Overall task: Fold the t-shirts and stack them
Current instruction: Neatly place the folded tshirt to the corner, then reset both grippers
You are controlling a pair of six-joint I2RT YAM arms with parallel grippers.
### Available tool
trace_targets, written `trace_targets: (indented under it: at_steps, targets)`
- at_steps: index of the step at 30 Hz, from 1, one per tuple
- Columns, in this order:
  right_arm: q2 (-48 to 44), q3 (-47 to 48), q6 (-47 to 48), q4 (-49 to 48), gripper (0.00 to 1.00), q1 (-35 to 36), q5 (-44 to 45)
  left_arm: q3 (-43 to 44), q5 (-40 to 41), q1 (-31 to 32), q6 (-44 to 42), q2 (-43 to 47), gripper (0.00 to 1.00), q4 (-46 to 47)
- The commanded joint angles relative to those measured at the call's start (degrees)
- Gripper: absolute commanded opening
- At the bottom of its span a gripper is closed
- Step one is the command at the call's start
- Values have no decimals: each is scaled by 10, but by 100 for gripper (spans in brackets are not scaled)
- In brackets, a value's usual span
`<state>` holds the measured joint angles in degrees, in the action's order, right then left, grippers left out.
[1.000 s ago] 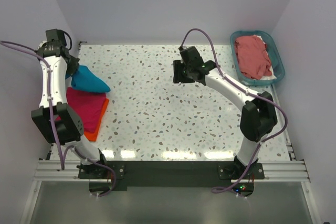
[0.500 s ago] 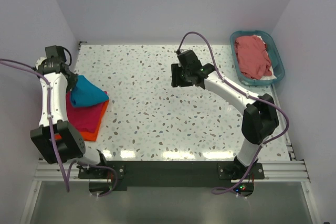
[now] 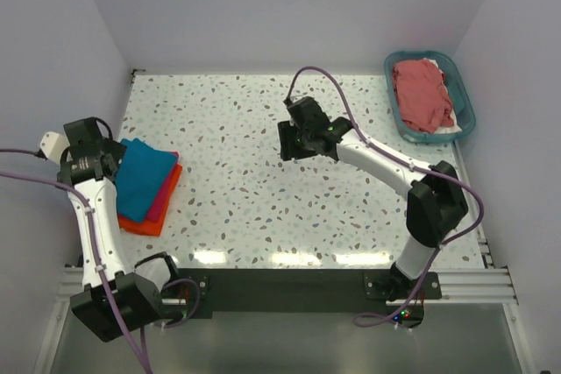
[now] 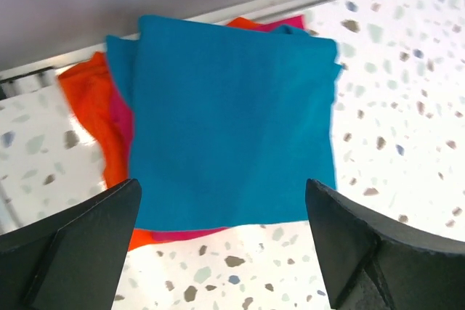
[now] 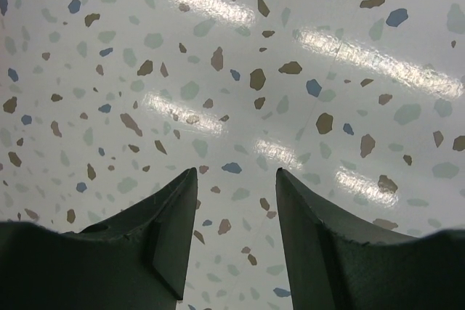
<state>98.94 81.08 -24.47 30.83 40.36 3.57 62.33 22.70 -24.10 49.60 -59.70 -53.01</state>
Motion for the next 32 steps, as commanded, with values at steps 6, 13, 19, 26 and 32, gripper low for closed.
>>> trace_targets:
  at_steps: [6,13,19,26,32]
  targets:
    - [-62,-10,-4,-14,52,-3,24,-41,-204,47,-108,-4,100,216]
    - [-131,-51,-4,-25,54,-5,58,-49,-94,334,-59,-42,100,274]
    - [-252,-145,-8,-56,56,-5,98,-33,12,569,-88,-101,100,292]
    - [-344,-205,-6,-7,57,-5,136,-100,-85,641,-109,-91,100,389]
    - [-390,-258,-22,-10,58,-5,168,-78,-117,657,-140,-117,100,387]
